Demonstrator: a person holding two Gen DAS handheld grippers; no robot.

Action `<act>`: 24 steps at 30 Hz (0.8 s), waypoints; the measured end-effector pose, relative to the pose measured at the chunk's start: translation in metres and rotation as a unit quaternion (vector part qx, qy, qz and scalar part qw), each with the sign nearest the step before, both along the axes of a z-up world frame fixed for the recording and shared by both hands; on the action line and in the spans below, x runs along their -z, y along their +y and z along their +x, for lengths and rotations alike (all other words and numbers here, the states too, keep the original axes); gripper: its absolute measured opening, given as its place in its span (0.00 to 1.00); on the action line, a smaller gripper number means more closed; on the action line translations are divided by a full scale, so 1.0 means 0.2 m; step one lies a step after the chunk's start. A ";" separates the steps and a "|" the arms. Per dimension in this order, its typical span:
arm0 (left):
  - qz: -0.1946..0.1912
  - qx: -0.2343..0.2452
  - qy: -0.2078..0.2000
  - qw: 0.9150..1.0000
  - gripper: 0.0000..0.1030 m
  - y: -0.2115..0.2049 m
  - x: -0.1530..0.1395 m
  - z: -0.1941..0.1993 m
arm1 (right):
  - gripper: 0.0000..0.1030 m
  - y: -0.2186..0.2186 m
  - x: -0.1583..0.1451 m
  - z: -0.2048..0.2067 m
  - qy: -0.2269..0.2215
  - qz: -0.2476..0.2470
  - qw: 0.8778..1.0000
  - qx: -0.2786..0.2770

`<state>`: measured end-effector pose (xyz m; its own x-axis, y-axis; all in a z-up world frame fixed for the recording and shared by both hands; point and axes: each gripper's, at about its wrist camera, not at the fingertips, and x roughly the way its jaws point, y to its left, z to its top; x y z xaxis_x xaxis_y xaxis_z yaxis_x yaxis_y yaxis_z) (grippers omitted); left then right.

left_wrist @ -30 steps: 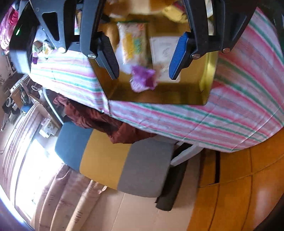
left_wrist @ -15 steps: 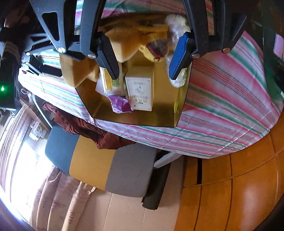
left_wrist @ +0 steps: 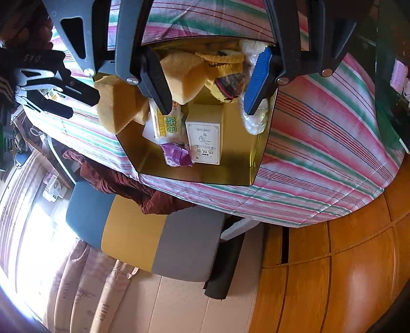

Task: Organize objects
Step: 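Release the candy and sponge in the tray and open both grippers, then move both grippers back to the remaining items on the table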

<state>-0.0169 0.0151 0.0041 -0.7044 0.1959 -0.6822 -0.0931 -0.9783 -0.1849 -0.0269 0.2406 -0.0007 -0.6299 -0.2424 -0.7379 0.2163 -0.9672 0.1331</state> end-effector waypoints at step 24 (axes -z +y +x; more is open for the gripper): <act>-0.023 -0.012 0.010 1.000 0.57 -0.01 -0.03 0.09 | 1.00 -0.06 0.04 0.09 -0.004 0.020 1.000 -0.005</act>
